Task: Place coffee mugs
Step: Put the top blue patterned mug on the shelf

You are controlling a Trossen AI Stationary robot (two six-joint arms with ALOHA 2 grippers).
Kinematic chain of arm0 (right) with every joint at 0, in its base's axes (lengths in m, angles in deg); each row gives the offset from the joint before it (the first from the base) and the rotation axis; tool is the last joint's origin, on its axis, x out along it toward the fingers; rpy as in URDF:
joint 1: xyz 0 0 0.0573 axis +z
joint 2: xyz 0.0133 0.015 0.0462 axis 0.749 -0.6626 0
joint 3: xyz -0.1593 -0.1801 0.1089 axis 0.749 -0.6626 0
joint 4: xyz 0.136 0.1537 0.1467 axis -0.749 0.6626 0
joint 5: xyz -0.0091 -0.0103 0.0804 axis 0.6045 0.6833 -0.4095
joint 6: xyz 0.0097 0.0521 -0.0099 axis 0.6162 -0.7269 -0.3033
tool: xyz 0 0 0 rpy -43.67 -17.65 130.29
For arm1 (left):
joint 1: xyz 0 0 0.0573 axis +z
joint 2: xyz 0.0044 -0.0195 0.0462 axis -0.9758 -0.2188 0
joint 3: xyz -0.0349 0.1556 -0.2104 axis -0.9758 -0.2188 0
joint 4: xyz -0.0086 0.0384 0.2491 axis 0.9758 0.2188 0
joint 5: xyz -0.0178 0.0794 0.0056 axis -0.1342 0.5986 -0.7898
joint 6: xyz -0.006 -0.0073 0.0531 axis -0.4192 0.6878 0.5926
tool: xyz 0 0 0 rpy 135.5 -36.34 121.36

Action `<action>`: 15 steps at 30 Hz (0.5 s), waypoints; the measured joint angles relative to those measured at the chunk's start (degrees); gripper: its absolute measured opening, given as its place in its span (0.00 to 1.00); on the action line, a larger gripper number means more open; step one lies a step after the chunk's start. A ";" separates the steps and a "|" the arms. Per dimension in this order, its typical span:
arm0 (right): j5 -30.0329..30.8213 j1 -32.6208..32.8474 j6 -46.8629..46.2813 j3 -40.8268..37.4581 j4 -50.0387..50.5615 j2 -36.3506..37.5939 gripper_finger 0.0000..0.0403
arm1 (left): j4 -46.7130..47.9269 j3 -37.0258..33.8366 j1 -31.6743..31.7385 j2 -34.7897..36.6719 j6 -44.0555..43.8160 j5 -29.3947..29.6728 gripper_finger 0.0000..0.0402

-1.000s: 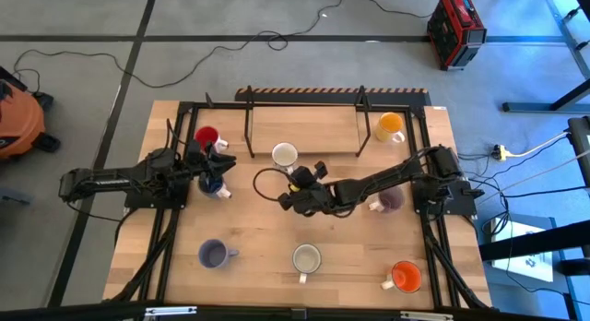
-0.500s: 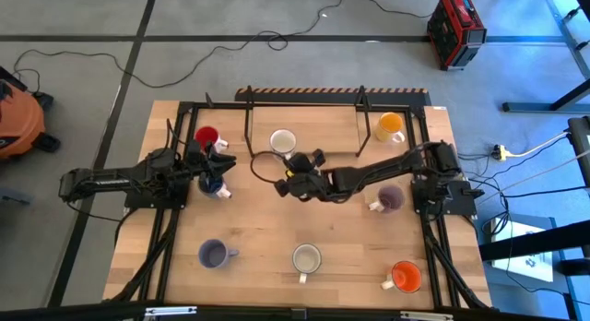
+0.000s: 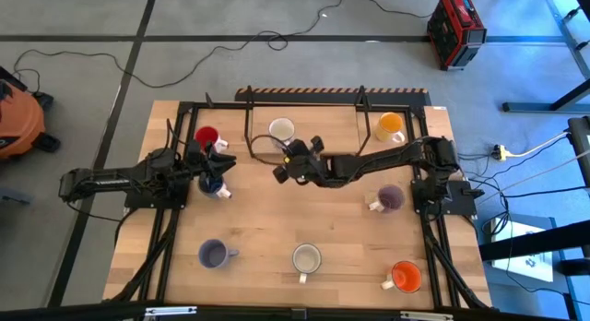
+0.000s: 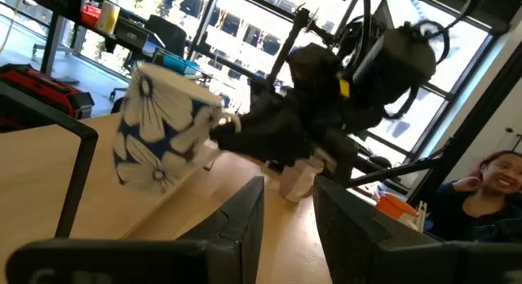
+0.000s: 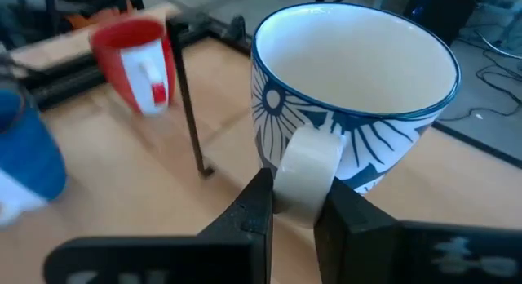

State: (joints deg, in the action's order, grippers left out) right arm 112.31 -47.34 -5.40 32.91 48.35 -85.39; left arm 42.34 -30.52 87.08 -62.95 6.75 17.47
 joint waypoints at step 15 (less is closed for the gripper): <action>-4.43 -8.31 4.20 2.36 -3.24 -1.12 0.09 | 0.00 0.00 0.02 -0.01 -0.02 0.00 0.25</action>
State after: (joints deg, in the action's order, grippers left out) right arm 107.87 -55.65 -1.20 35.27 45.11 -86.52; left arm 42.34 -30.52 87.10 -62.96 6.73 17.47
